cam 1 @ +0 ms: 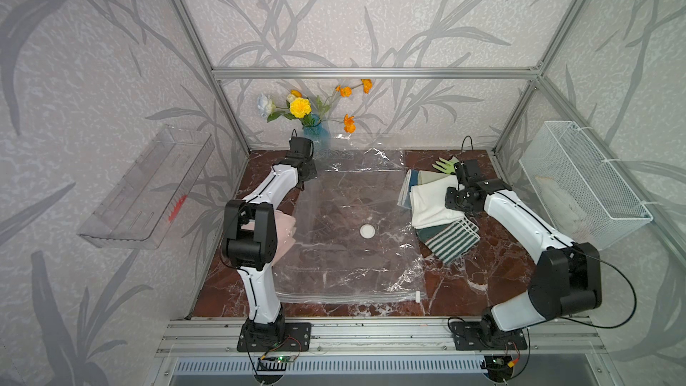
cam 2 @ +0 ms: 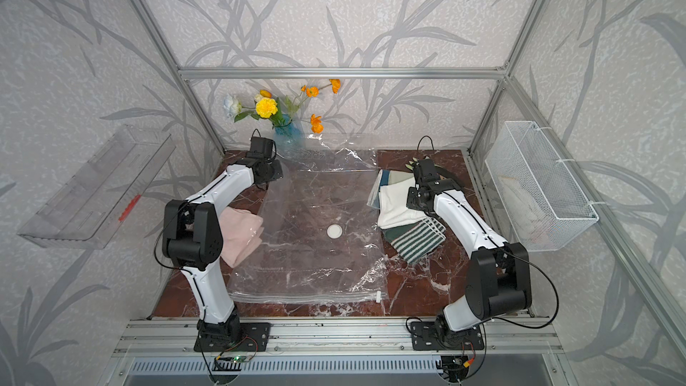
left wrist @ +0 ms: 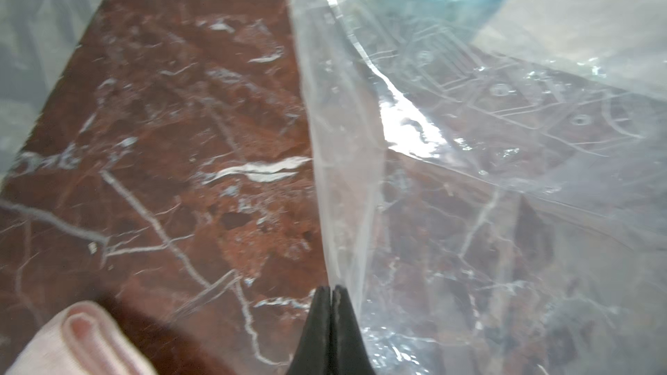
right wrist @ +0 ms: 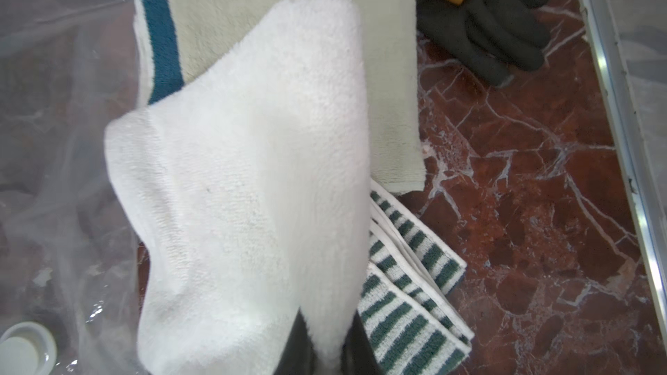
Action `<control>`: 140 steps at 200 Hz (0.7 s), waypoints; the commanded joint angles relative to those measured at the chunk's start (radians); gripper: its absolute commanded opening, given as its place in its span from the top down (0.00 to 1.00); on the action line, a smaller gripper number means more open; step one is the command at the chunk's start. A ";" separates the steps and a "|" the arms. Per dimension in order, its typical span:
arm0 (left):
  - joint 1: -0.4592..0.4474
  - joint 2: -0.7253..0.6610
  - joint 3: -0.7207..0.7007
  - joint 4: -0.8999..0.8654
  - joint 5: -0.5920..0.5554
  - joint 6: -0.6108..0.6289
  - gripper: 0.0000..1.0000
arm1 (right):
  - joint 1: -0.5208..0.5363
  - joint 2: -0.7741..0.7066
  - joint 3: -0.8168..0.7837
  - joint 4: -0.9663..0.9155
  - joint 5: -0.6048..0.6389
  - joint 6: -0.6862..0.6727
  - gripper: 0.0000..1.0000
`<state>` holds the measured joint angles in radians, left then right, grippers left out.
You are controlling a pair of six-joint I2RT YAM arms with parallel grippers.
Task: Place the folded towel into the vacuum bag
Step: Place the towel in the vacuum bag, then pick up the towel from the vacuum bag.
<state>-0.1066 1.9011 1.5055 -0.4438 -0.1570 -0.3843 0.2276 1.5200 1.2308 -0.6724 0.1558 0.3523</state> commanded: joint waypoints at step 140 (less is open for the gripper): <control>0.078 -0.422 -0.217 -0.230 0.042 -0.092 0.40 | 0.451 0.253 0.275 0.109 -0.452 0.095 1.00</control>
<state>0.0025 1.5394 1.3190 -0.5755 -0.1013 -0.5083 0.7593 1.7226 1.6951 -0.7292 -0.0753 0.2474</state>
